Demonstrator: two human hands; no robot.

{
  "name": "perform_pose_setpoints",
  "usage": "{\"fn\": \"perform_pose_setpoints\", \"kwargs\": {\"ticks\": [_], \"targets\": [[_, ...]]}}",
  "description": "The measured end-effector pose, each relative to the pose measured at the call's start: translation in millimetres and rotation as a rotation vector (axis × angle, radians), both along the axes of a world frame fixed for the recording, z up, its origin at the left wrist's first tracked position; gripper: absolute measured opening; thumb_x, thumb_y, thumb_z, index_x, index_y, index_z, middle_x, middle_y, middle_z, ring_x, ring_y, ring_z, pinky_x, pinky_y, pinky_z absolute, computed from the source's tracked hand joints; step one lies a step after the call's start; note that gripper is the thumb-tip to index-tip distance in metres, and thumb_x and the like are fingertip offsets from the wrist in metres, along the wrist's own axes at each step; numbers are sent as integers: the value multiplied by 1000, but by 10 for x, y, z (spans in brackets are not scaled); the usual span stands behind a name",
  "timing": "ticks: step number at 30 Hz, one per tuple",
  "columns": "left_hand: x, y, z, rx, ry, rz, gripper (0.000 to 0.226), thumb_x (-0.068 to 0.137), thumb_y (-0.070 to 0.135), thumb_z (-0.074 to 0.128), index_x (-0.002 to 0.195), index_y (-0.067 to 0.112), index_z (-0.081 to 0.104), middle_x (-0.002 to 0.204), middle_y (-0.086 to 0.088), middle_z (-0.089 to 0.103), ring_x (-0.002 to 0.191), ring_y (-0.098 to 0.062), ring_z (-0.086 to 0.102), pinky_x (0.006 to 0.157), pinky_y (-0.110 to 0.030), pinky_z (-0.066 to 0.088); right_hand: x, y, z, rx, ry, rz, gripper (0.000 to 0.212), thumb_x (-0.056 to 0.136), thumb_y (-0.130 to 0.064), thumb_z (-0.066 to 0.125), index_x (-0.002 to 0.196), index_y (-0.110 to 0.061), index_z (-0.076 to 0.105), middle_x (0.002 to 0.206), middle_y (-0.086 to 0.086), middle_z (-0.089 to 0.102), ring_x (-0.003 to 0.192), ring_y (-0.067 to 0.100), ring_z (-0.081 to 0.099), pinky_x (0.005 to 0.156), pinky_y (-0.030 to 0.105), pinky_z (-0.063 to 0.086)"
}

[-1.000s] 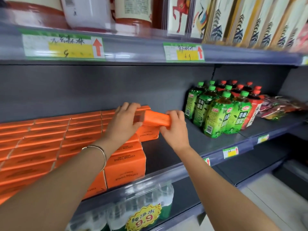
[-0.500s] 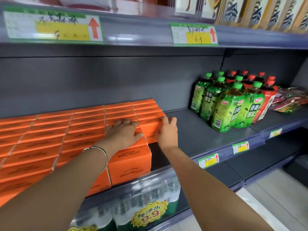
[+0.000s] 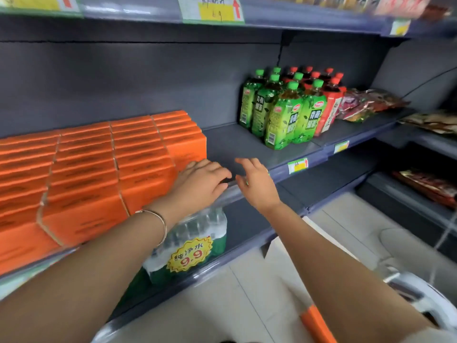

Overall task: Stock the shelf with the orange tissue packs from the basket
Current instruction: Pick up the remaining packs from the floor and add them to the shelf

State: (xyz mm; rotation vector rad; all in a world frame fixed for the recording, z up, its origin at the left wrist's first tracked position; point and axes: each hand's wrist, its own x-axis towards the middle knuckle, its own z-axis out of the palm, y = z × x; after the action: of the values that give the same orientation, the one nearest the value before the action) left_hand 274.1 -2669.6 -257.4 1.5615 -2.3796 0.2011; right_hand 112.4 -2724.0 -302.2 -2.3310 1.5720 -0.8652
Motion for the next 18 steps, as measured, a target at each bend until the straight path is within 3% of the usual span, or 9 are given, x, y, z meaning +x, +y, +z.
{"fn": "perform_pose_setpoints", "kwargs": {"ticks": [3,6,10,15,18], "targets": [[-418,231,-372,129,-49,-189,31,94,36,43,119,25,59,116,3,63,112,-23,56,94,-34,42,-613,451,-328,19,27,-50,37,91,-10,53,128,-9,55,118,16,58,106,40,54,86,45,48],[-758,432,-819,305,-146,-309,48,90,43,24,116,23,58,111,-1,64,108,-25,58,86,-34,44,-1205,897,-833,169,78,-152,39,89,-16,47,127,-11,57,118,14,60,110,37,54,93,41,45],[-1144,524,-1335,411,-216,-399,32,97,32,41,126,24,52,125,1,58,118,-22,53,92,-35,43,-1771,1334,-1529,477,160,-303,41,92,-15,50,133,-18,51,128,9,55,120,30,51,101,35,40],[-1556,417,-1753,449,-407,-572,32,98,30,38,128,23,46,121,1,57,114,-21,51,94,-36,38,-2100,1587,-2170,725,225,-457,47,92,-14,48,138,-18,43,136,11,47,123,31,49,100,34,39],[-1713,298,-1929,466,-410,-599,31,98,28,38,127,21,46,118,0,57,111,-22,51,92,-35,38,-2179,1628,-2533,849,259,-527,49,91,-12,47,139,-15,41,136,12,44,124,32,46,97,34,39]]}}
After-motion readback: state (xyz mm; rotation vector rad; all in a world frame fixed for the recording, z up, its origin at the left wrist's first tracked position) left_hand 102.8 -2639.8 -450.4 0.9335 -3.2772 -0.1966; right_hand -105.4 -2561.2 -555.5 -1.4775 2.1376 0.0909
